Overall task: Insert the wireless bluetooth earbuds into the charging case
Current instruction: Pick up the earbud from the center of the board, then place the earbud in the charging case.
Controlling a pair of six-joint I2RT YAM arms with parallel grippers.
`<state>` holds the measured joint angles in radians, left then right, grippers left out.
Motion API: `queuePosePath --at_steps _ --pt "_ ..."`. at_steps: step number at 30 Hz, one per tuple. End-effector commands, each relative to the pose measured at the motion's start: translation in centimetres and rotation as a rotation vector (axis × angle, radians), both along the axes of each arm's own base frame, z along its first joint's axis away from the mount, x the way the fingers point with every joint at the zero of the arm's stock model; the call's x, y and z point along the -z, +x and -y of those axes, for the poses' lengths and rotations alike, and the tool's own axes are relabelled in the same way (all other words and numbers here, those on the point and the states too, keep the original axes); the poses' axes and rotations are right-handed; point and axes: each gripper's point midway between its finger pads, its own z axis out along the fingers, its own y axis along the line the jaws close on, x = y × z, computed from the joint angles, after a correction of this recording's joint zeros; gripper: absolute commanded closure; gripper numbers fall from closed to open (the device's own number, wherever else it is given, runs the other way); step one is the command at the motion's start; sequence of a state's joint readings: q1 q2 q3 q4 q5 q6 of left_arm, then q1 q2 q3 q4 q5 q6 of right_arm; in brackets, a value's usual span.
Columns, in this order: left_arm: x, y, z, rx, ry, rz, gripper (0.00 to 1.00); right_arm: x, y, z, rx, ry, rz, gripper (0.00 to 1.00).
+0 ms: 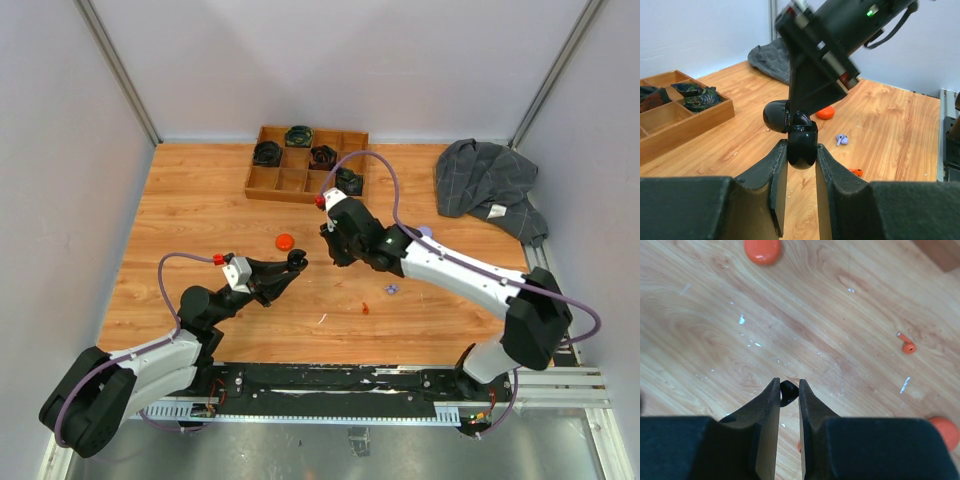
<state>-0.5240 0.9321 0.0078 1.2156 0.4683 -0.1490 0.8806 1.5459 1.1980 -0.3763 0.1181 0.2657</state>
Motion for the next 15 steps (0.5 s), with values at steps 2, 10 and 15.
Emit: queuePosePath --at_steps 2,10,15 --pt "-0.3 -0.4 0.0 0.009 0.000 0.036 1.00 -4.7 -0.6 -0.8 -0.091 0.069 0.206 0.86" --pt "-0.6 -1.0 0.3 0.048 -0.002 0.058 1.00 -10.4 -3.4 -2.3 -0.224 0.221 0.424 0.86" --pt "-0.7 -1.6 0.5 0.077 -0.003 0.073 1.00 -13.0 -5.5 -3.5 -0.296 0.319 0.542 0.88"
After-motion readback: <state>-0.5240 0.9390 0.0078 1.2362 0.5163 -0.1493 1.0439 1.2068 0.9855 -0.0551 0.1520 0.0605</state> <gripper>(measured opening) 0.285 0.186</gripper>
